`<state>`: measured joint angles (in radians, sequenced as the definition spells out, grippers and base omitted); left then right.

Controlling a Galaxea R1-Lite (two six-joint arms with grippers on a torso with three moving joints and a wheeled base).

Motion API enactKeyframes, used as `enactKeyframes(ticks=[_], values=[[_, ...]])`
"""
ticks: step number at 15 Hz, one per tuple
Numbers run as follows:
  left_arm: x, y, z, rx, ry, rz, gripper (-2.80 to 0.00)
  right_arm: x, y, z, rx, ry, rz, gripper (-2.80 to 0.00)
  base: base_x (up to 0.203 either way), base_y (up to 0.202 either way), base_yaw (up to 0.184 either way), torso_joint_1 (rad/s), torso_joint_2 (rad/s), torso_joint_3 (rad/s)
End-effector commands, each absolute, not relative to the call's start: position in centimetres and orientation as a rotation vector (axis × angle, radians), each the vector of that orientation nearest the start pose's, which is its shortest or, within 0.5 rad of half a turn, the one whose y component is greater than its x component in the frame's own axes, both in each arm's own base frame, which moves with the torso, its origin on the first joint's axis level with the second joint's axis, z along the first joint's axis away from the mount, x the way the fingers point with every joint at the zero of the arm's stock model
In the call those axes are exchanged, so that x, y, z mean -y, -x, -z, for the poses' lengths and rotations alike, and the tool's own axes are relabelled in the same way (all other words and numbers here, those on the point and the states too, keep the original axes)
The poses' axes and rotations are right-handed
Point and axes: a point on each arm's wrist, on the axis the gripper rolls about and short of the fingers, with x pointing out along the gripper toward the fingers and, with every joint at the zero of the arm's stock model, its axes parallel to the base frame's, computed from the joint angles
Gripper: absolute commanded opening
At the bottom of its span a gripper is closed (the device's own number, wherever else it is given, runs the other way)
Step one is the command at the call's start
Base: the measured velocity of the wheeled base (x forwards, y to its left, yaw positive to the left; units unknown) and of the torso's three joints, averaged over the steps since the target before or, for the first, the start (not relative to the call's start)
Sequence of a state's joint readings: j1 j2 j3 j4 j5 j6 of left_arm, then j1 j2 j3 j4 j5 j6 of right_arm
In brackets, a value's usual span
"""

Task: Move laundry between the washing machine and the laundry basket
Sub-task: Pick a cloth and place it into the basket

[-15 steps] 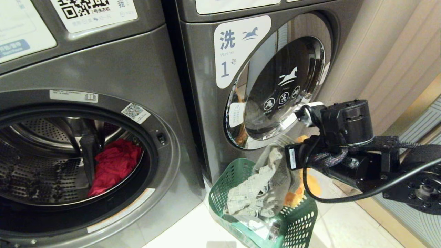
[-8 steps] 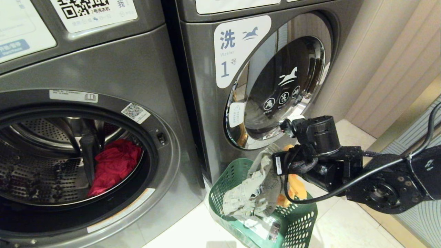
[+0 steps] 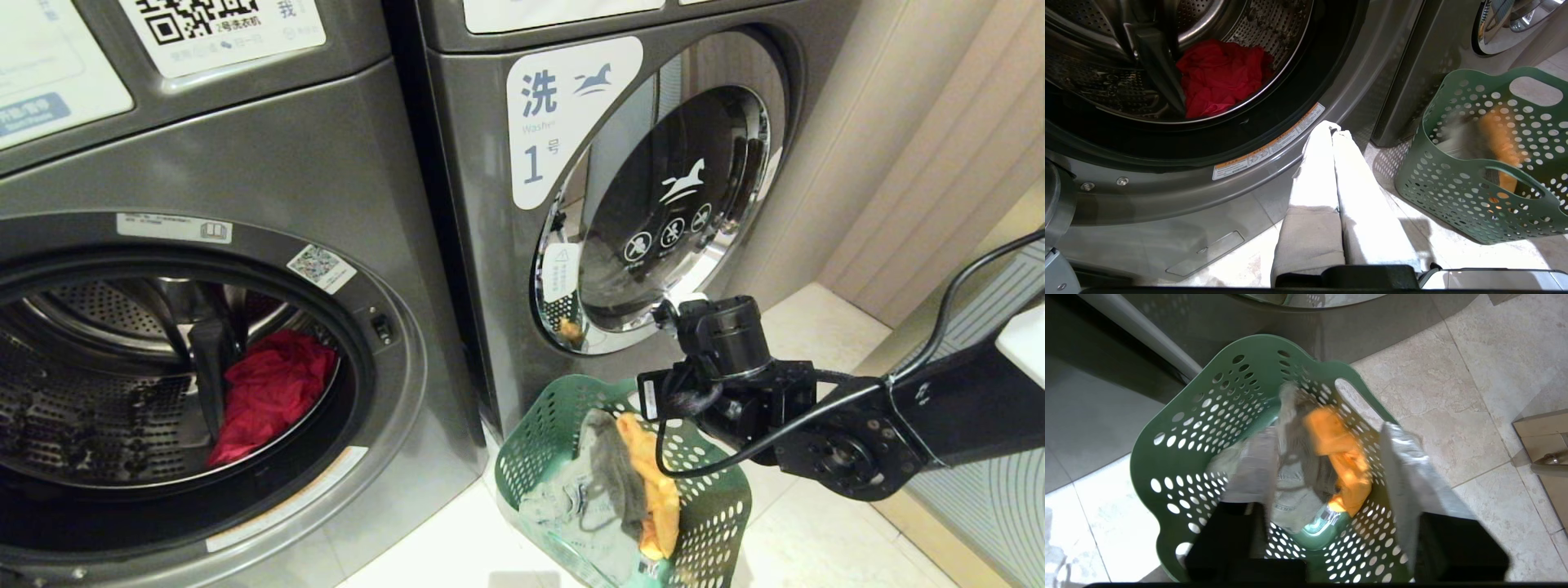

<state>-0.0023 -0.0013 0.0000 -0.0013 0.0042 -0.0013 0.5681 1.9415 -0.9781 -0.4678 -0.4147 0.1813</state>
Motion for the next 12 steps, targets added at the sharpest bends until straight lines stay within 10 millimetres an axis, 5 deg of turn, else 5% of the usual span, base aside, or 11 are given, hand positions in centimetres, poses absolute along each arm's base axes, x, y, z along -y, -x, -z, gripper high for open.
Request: enactKeyframes(ticks=[1,6,7,12], values=[[0.0,2.3,-7.6,0.002,0.002,-0.003,-2.8,-18.6,-30.8,-12.9,-0.452,0.058,-0.108,0.0,0.0,0.0,0.0,0.0,0.0,0.0],[0.0,2.3,-7.6,0.002,0.003,-0.002,-2.8,-20.3,-27.9,-15.0,-0.408,0.054,-0.196,0.0,0.0,0.0,0.0,0.0,0.0,0.0],[0.0,2.3,-7.6,0.002,0.003,-0.002,-2.8,-20.6,-26.7,-15.4,-0.4,0.06,-0.223,-2.8,0.0,0.0,0.0,0.0,0.0,0.0],[0.0,2.3,-7.6,0.004,0.002,-0.003,-2.8,-19.9,-21.2,-17.0,-0.339,0.237,-0.271,-2.8,0.0,0.0,0.0,0.0,0.0,0.0]])
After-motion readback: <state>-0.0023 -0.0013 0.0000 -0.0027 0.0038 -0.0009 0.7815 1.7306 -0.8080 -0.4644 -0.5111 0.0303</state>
